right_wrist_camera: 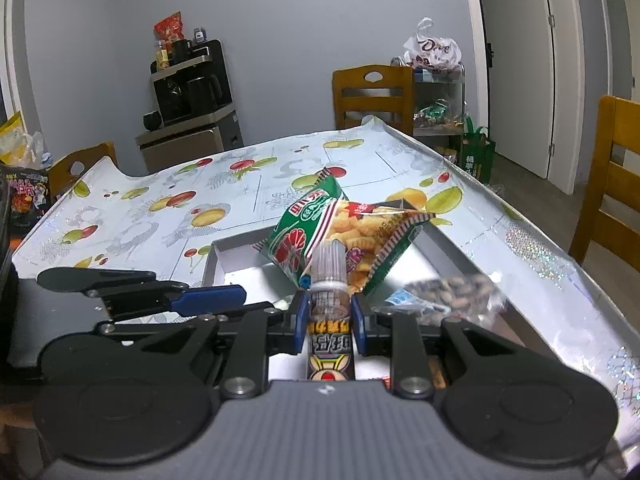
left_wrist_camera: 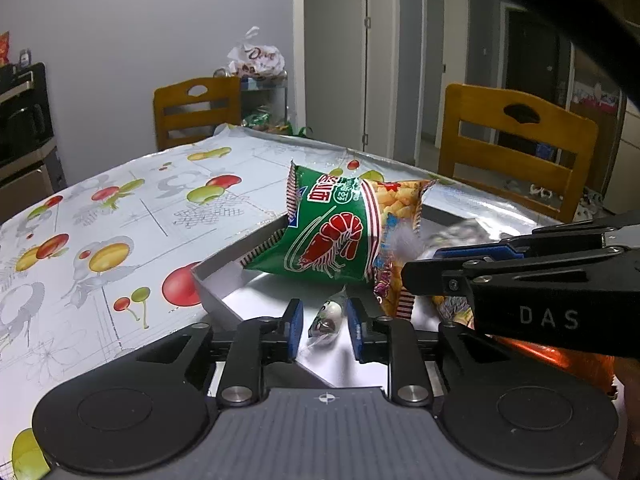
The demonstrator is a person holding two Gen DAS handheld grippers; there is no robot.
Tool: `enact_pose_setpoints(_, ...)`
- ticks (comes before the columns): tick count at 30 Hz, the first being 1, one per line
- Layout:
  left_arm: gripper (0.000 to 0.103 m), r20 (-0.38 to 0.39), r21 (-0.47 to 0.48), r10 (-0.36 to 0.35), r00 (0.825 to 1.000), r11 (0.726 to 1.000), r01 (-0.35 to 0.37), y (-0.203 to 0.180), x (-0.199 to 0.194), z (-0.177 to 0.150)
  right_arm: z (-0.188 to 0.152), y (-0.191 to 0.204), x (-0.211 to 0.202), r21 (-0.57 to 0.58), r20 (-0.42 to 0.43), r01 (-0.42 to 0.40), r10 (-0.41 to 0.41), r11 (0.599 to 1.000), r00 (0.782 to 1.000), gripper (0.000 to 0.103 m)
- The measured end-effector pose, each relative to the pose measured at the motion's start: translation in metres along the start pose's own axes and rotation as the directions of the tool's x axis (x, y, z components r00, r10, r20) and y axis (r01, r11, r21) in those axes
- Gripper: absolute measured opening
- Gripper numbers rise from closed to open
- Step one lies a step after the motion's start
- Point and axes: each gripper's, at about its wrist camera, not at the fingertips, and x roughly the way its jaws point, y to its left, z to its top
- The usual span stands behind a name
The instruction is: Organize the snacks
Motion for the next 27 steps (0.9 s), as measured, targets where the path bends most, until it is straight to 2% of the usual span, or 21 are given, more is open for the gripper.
enact_pose_setpoints(3, 0.043, 0.013, -0.005, 0.004, 1.0, 1.0, -0.004, 0.0, -0.005, 0.001, 0.0, 0.001, -0.005, -0.005, 0.024, 0.006, -0.006, 1.0, 1.0, 0.03)
enact_pose_setpoints(5, 0.049, 0.018, -0.008, 0.001, 1.0, 1.0, -0.001, 0.0, -0.01, 0.001, 0.001, 0.002, -0.012, 0.001, 0.036, 0.002, -0.002, 1.0, 0.999, 0.045)
enact_pose_setpoints(7, 0.059, 0.027, -0.011, -0.001, 1.0, 1.0, 0.002, -0.001, -0.018, 0.0, 0.0, 0.003, -0.021, 0.003, 0.051, 0.0, 0.0, 1.0, 0.999, 0.054)
enact_pose_setpoints(8, 0.068, 0.033, -0.011, -0.002, 0.999, 1.0, 0.002, -0.001, -0.022, -0.001, -0.001, 0.003, -0.028, 0.006, 0.063, 0.001, -0.001, 1.0, 0.998, 0.059)
enact_pose_setpoints(9, 0.078, 0.042, -0.01, 0.0, 0.999, 1.0, 0.001, -0.002, -0.028, -0.002, -0.001, 0.004, -0.035, 0.008, 0.072, 0.002, -0.002, 1.0, 0.997, 0.062)
enact_pose_setpoints(13, 0.09, 0.066, -0.002, -0.016, 0.998, 1.0, 0.016, -0.004, -0.052, -0.007, -0.007, 0.004, -0.066, 0.032, 0.098, -0.002, -0.001, 0.999, 0.995, 0.072)
enact_pose_setpoints(15, 0.101, 0.061, -0.003, -0.026, 0.998, 1.0, 0.026, -0.008, -0.064, -0.012, -0.013, 0.005, -0.082, 0.037, 0.103, 0.004, -0.007, 0.999, 0.995, 0.078)
enact_pose_setpoints(17, 0.101, 0.066, 0.005, -0.041, 0.997, 0.999, 0.04, -0.012, -0.076, -0.019, -0.021, 0.006, -0.097, 0.042, 0.104, 0.015, -0.019, 0.999, 0.994, 0.086)
enact_pose_setpoints(27, 0.103, 0.022, 0.026, -0.109, 0.994, 0.994, 0.109, -0.023, -0.118, -0.053, -0.068, 0.024, -0.157, 0.023, 0.05, 0.039, -0.04, 0.999, 0.998, 0.093)
